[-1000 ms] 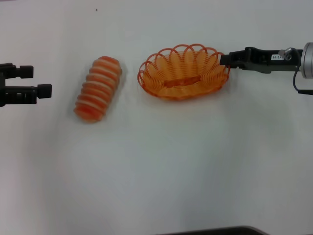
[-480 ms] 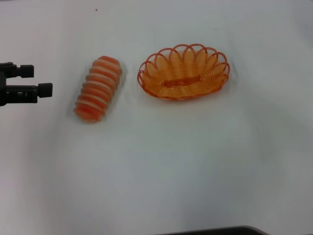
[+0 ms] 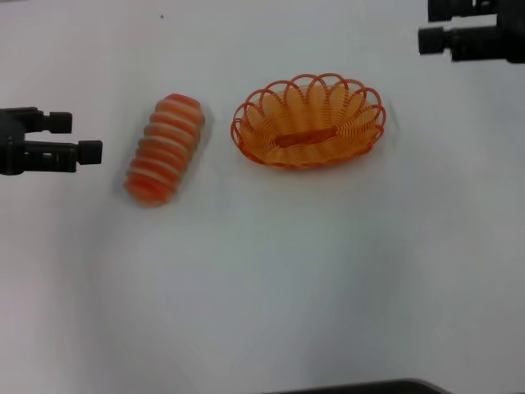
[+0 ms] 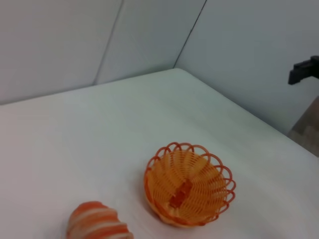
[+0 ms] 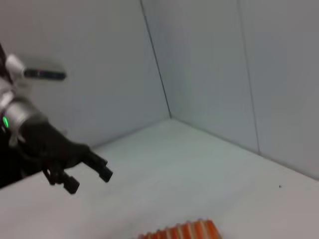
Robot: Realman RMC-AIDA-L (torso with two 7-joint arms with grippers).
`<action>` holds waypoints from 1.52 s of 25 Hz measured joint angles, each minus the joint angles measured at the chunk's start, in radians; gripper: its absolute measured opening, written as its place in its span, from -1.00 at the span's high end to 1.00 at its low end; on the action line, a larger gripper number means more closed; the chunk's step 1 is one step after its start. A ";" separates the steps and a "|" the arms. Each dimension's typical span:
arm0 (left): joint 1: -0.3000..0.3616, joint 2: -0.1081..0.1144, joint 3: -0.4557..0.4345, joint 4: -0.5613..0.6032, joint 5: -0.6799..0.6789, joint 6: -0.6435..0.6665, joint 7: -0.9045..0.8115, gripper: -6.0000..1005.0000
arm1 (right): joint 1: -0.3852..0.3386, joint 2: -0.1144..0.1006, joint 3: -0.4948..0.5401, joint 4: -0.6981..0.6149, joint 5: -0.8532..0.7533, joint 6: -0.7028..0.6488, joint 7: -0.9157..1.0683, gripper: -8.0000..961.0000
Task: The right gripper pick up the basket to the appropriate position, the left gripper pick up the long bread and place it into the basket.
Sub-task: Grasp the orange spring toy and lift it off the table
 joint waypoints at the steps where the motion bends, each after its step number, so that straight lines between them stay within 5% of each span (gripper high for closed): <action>1: -0.007 0.000 0.007 0.004 0.007 0.000 -0.020 -0.74 | 0.000 0.016 -0.001 -0.030 -0.016 0.000 0.000 -0.43; 5: -0.063 -0.016 0.061 0.091 0.105 -0.015 -0.250 -0.74 | 0.001 0.072 -0.003 -0.124 -0.091 0.012 -0.001 -0.49; 10: -0.116 -0.063 0.142 0.199 0.234 -0.067 -0.424 -0.74 | 0.013 0.085 -0.016 -0.095 -0.145 0.067 -0.009 -0.56; 15: -0.204 -0.128 0.295 0.197 0.424 -0.217 -0.602 -0.74 | 0.013 0.088 -0.028 -0.072 -0.146 0.105 -0.010 -0.97; 20: -0.240 -0.130 0.445 0.108 0.490 -0.403 -0.739 -0.73 | 0.015 0.088 -0.046 -0.067 -0.147 0.113 -0.012 -0.97; 38: -0.252 -0.136 0.648 -0.055 0.515 -0.649 -0.834 -0.72 | 0.028 0.091 -0.135 -0.004 -0.143 0.148 -0.012 -0.97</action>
